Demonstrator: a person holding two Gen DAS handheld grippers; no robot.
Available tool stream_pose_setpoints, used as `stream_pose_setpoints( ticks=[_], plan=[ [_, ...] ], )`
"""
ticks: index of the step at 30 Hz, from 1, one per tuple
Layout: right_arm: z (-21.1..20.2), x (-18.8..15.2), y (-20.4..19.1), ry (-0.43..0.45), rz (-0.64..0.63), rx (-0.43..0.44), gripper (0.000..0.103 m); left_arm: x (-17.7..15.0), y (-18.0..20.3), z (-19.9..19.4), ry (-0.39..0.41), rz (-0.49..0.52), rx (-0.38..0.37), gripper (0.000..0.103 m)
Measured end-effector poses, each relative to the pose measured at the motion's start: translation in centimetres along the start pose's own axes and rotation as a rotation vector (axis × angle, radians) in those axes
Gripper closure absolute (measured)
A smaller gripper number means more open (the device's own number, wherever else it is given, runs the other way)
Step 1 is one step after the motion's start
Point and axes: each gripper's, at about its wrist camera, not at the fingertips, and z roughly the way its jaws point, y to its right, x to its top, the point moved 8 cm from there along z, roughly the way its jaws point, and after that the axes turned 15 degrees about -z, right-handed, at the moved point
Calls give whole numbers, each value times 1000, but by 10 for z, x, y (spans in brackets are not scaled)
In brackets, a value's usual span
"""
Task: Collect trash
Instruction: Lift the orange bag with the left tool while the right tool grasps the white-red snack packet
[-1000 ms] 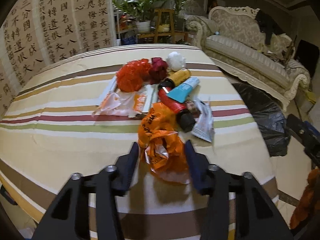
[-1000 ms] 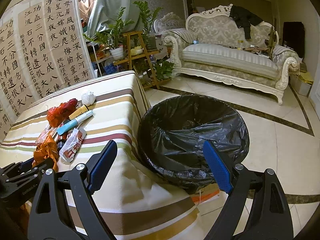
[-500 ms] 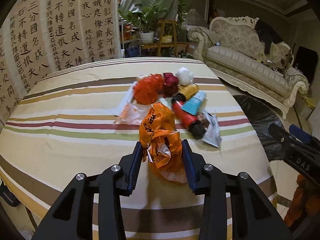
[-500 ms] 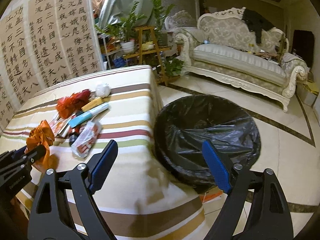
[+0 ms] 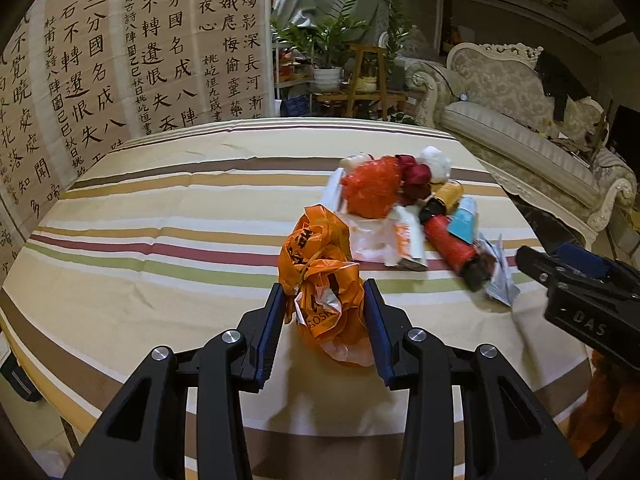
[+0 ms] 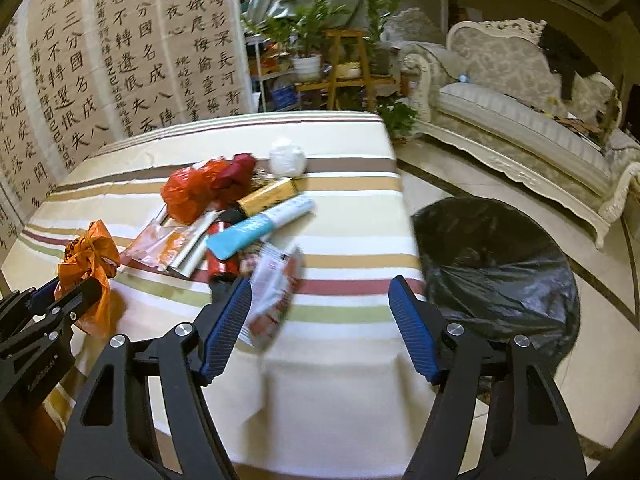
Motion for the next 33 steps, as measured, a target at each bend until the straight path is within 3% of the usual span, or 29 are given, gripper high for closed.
stream_pose_setpoints(
  ticks=[3,5,9,11,16,22,33],
  plan=[
    [12,3,-9,-34,-17,6,35,2,-5,3,-6,-6,-3,63],
    [17,1,-13,-57,-30,9,44,2,-7,5,-12,-12,-9,63],
    [21,-5,-14,-87,-19,39,51,2,-8,8,-20,-18,-18,63],
    [19,-6,-12,-89,-9,58,63,1,-7,9,-26,-20,-23,63],
    [22,-8,-17,-107,14,110,65,-2,-3,10,-38,-19,-39,63],
    [24,-5,-24,-108,7,106,64,-4,2,10,-45,-20,-49,63],
    [13,-9,-24,-88,-5,123,78,-2,2,5,-30,-41,-64,63]
  ],
)
